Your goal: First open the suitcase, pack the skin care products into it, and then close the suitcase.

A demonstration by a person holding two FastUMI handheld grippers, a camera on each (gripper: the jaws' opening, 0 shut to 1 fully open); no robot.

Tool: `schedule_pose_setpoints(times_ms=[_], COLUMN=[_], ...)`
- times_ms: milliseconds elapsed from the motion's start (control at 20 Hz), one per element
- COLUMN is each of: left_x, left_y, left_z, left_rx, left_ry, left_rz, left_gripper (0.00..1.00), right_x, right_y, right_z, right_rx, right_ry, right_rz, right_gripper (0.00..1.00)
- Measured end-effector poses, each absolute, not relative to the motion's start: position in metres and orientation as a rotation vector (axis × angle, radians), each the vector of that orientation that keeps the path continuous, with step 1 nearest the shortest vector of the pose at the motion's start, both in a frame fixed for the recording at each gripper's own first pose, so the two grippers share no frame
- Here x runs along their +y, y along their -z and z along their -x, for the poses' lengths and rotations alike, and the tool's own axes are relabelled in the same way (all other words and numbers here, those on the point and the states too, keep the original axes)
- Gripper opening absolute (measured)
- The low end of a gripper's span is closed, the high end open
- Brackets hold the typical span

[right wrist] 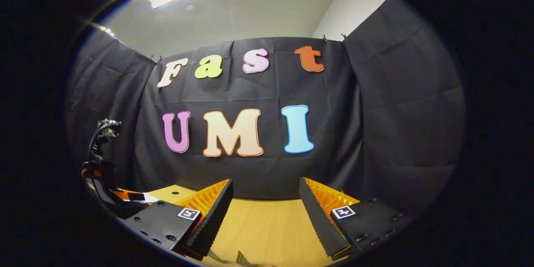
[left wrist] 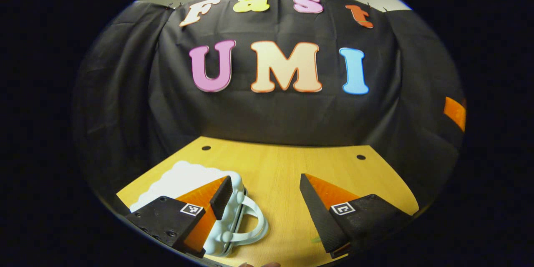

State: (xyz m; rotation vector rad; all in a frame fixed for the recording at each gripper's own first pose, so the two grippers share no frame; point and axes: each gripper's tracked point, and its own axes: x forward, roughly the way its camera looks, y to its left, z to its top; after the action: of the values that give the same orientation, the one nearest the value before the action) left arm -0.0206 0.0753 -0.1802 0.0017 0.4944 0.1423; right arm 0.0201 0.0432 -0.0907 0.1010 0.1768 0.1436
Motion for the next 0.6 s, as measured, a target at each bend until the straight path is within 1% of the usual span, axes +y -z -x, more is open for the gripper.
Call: schedule_pose_setpoints(times_ms=[150,200,300,500,550,600], left_x=[0.074,0.074,0.075,0.074,0.073,0.072], left_y=[0.216,0.225,0.246,0.287,0.295,0.301], left_z=[0.019,0.017,0.017,0.023,0.028,0.029], left_rx=[0.597,0.626,0.696,0.848,0.876,0.898], left_ry=[-0.102,-0.093,-0.085,-0.082,-0.081,-0.076], left_rz=[0.001,-0.005,-0.008,0.012,0.012,0.010], left_gripper=[0.95,0.95,0.95,0.95,0.96,0.96], right_x=[0.044,0.042,0.037,0.032,0.032,0.033], right_y=[0.107,0.108,0.110,0.117,0.120,0.121], right_z=[-0.019,-0.020,-0.021,-0.019,-0.018,-0.018], right_rx=[0.238,0.241,0.242,0.262,0.268,0.271], right_ry=[-0.104,-0.091,-0.070,-0.051,-0.050,-0.052], right_rz=[-0.107,-0.103,-0.077,-0.051,-0.047,-0.043], right_gripper=[0.98,1.00,0.98,0.99,0.98,0.99])
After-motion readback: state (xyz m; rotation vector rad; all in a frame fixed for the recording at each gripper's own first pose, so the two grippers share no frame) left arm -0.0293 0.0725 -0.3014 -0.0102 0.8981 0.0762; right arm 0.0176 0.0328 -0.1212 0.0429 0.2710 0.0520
